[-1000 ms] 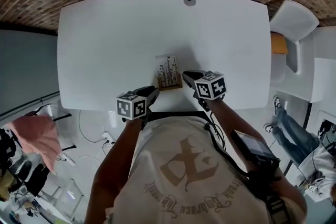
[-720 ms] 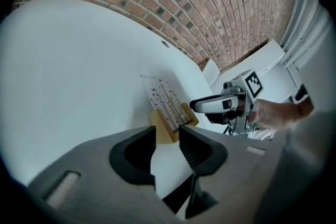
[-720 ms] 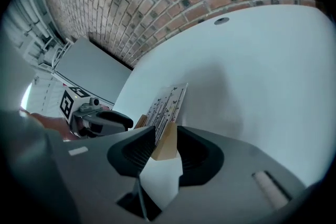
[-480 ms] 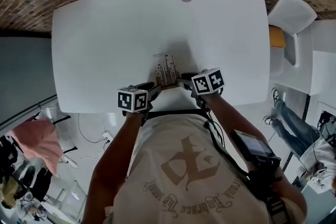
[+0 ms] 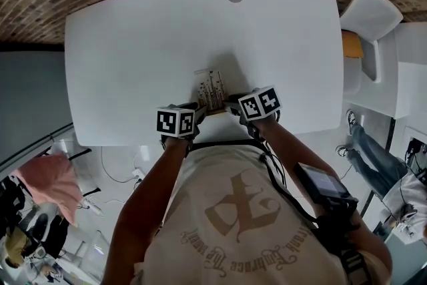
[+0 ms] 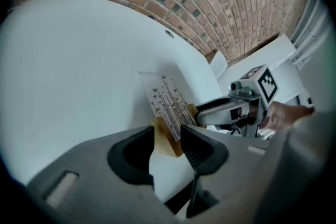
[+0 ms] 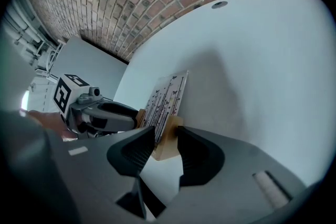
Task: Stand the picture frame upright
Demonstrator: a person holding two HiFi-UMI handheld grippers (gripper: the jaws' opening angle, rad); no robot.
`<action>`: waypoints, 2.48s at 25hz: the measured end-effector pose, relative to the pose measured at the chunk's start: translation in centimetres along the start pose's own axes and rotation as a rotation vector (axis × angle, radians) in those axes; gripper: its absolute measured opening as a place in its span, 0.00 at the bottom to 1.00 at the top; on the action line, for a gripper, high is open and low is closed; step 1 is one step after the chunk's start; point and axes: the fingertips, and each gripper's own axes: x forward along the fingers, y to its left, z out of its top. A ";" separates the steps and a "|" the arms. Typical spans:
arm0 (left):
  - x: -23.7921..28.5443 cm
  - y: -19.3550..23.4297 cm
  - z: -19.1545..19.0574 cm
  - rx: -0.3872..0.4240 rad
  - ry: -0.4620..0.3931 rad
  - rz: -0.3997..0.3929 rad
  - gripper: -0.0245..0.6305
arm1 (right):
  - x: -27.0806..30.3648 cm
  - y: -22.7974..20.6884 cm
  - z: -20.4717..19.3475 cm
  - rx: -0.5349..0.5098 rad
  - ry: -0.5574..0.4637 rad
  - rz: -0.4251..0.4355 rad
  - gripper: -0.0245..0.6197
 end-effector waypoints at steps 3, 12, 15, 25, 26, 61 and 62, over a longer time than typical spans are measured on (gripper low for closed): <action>0.1 0.3 -0.1 -0.029 0.015 -0.001 0.25 | 0.2 0.0 0.1 0.011 0.015 0.005 0.26; 0.3 0.4 -0.1 -0.076 0.064 -0.024 0.20 | 0.3 -0.4 0.3 0.065 0.061 0.038 0.21; 0.3 0.5 -0.1 -0.069 0.083 -0.015 0.20 | 0.3 -0.4 0.3 0.068 0.065 0.045 0.21; 0.3 0.1 -0.1 -0.007 0.042 0.013 0.19 | -0.1 -0.3 0.0 0.005 0.012 0.031 0.20; 0.3 0.1 -0.1 -0.005 0.033 0.010 0.19 | -0.2 -0.3 0.0 -0.001 0.005 0.031 0.20; -0.8 -0.9 0.8 0.153 -0.136 0.023 0.16 | -2.5 0.8 1.8 -0.349 -0.316 -0.070 0.18; -0.9 -0.8 0.9 0.156 -0.141 0.027 0.16 | -2.5 1.0 1.9 -0.353 -0.326 -0.075 0.18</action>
